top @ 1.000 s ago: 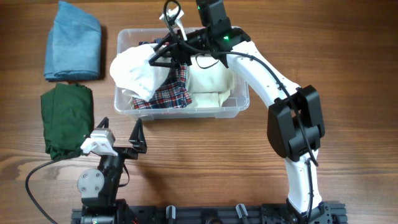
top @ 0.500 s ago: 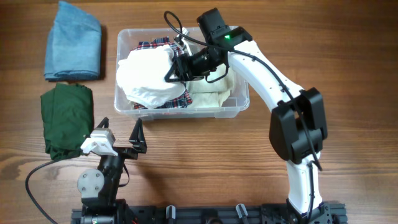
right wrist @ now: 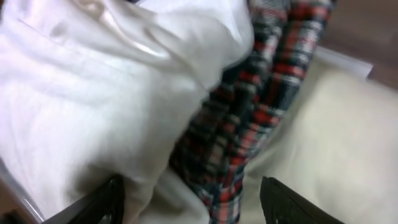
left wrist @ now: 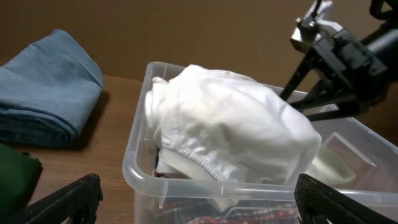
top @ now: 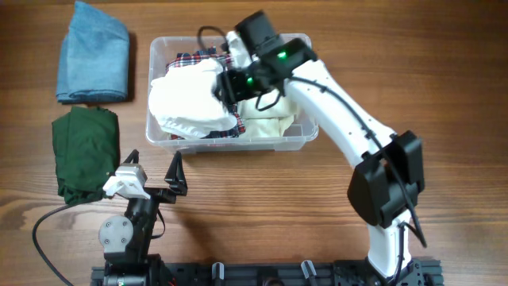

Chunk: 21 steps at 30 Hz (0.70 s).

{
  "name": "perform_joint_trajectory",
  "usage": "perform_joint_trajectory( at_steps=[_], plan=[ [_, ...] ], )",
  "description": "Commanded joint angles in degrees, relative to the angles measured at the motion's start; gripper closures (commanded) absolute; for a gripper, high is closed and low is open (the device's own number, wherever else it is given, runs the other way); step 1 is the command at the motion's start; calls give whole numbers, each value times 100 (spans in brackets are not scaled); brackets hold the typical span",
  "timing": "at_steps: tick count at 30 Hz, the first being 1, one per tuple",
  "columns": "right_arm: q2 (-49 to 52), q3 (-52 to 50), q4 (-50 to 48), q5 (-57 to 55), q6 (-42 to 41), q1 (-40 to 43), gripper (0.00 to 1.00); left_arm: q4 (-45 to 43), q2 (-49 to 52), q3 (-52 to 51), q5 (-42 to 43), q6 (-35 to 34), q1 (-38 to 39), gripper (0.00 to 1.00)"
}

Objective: Pack container
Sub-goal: 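Press and tuck the white shirt down into the container with the right gripper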

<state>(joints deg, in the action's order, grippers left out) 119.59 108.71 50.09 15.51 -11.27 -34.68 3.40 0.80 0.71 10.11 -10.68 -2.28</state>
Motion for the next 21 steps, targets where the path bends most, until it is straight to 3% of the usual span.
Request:
perform_joint_trajectory(
  at_steps=[1, 12, 13, 15, 17, 18, 21],
  plan=[
    [-315, 90, -378, -1261, 400, -400, 30, 7, -26, -37, -55, -28, -31, 0],
    [-636, 96, -785, -1882, 739, -435, 30, 7, -26, -37, -55, -28, -31, 0],
    [-636, 96, -802, -1801, 844, -461, 34, 7, -26, -37, -55, -28, -31, 0],
    [-636, 96, -785, -1700, 977, -555, 54, 7, -26, -37, -55, -28, -31, 0],
    [-636, 96, -699, -1670, 977, -632, 88, 7, -26, -37, -55, -28, -31, 0],
    [-636, 96, -632, -1639, 979, -660, 96, 7, -26, -37, -55, -28, -31, 0],
    [-629, 87, -376, -1102, 975, -667, 96, 7, -26, -37, -55, -28, -31, 0]
  ],
)
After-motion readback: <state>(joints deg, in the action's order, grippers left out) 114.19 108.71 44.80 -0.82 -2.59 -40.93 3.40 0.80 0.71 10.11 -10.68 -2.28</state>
